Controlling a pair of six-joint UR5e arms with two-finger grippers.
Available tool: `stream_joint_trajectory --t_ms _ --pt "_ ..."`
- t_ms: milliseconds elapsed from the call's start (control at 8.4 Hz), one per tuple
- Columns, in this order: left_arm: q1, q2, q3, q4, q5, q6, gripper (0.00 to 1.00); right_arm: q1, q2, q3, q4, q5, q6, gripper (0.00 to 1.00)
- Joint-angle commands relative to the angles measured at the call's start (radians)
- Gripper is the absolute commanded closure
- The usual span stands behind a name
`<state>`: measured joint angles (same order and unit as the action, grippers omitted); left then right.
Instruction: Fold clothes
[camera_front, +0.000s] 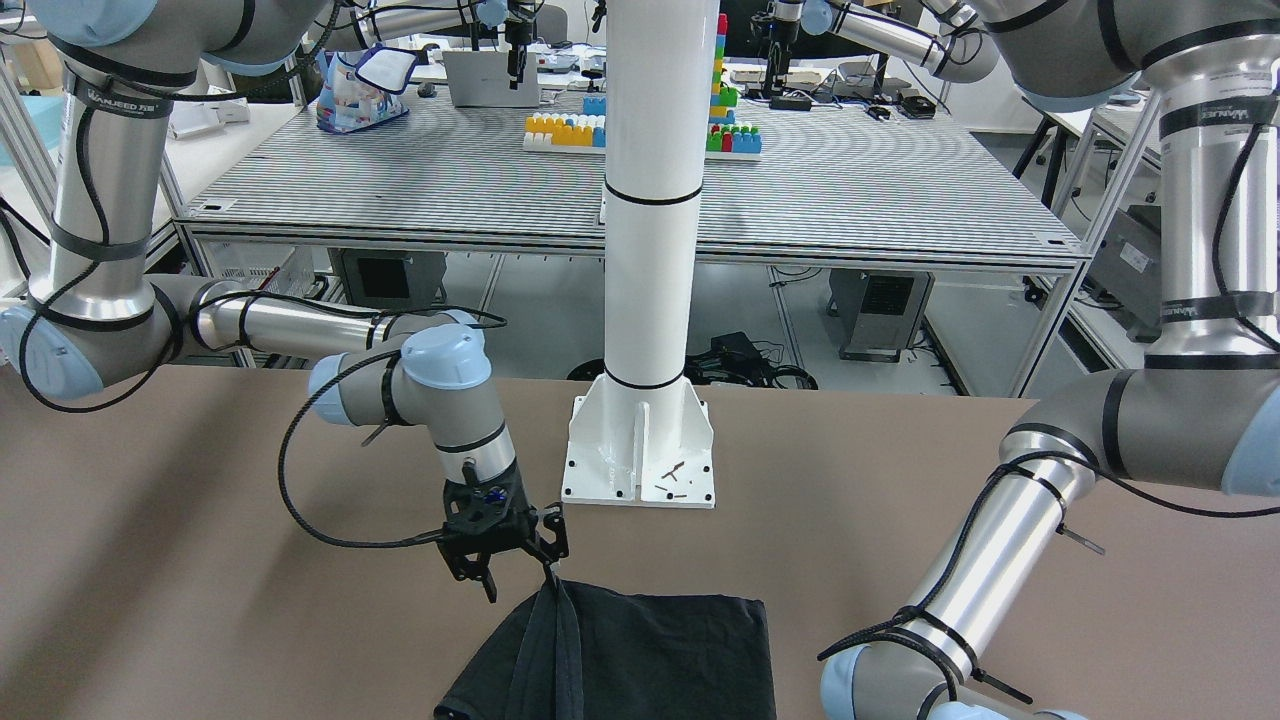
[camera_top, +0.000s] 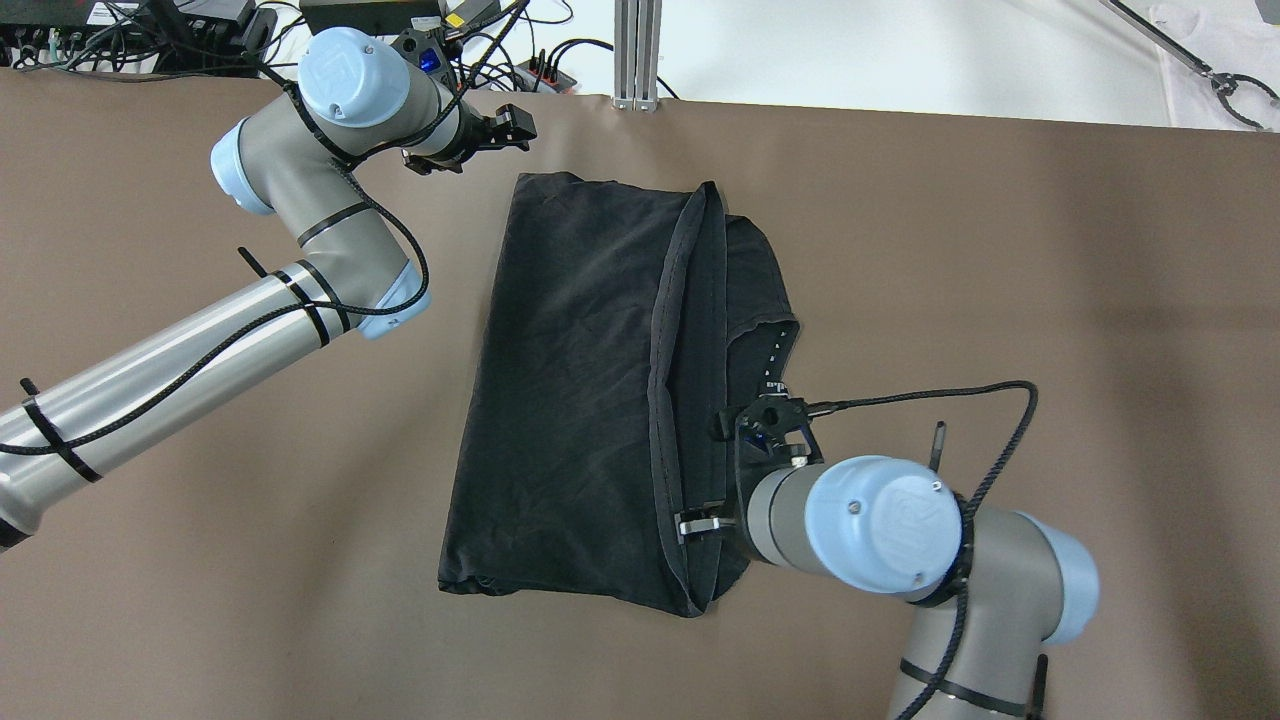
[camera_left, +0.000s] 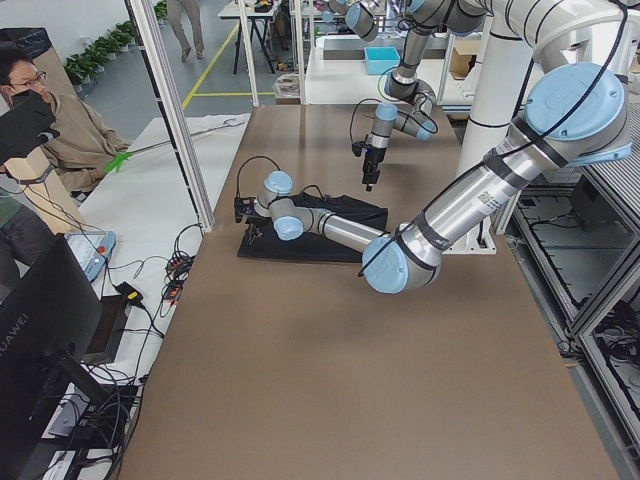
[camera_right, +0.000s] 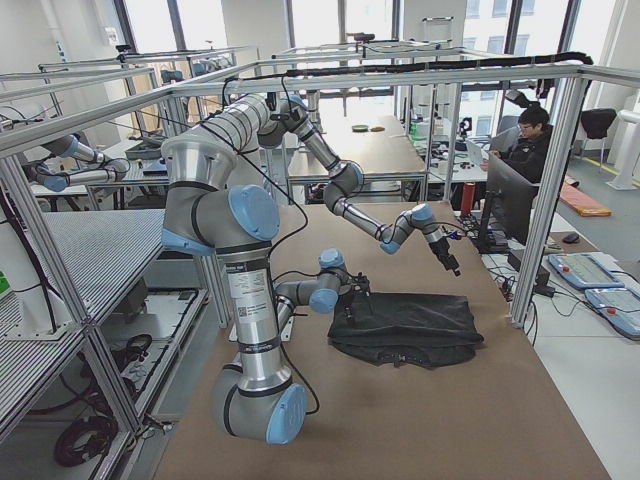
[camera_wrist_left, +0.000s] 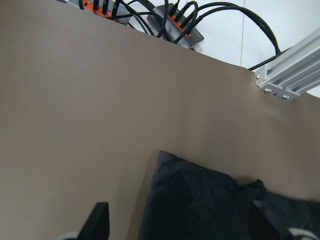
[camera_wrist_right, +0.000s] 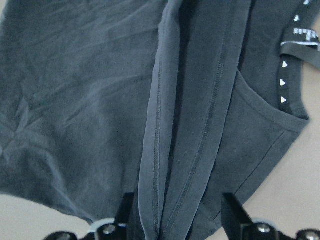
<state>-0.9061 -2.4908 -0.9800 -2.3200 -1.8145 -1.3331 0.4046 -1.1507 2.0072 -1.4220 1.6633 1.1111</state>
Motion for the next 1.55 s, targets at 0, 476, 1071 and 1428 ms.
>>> stream_joint_trajectory --t_ms 0,476,1071,1428 --pt "-0.001 0.073 -0.078 0.001 0.012 -0.003 0.0 -0.139 0.045 -0.074 -0.04 -0.172 -0.186 0.51" --pt "0.001 0.151 -0.169 0.001 0.014 -0.012 0.0 -0.193 0.048 -0.125 -0.037 -0.211 -0.201 0.52" --pt "0.013 0.15 -0.163 0.002 0.038 -0.015 0.0 -0.191 0.043 -0.13 -0.034 -0.208 -0.258 1.0" --pt "0.021 0.144 -0.16 0.002 0.04 -0.015 0.0 -0.187 -0.118 0.055 -0.035 -0.137 -0.242 1.0"
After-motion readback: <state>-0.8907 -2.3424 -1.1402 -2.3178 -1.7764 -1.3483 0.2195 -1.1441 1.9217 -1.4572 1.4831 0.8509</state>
